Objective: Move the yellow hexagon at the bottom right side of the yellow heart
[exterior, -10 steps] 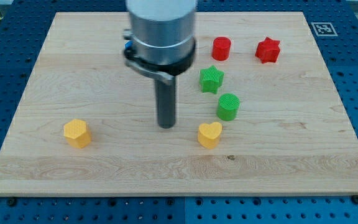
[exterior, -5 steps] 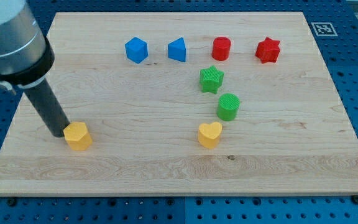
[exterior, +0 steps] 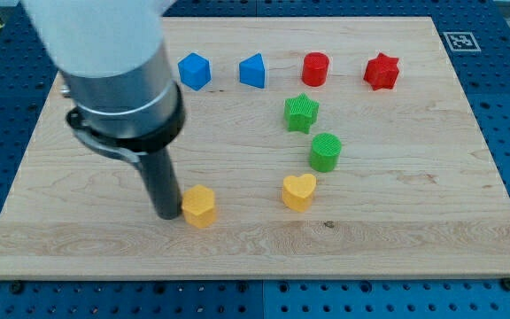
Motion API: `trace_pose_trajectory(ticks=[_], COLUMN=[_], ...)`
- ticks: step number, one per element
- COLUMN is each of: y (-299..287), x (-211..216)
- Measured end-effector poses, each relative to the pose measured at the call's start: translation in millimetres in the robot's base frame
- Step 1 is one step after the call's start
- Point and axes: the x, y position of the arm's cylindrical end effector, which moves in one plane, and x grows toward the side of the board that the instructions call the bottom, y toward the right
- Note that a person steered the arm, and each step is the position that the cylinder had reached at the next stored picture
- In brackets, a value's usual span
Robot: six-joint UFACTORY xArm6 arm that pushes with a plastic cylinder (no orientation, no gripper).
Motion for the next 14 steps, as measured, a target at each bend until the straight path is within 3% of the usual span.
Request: trace_pose_trajectory(ticks=[3, 6, 9, 13, 14], y=[10, 75, 62, 133, 133], x=[-18, 5, 35, 35, 52])
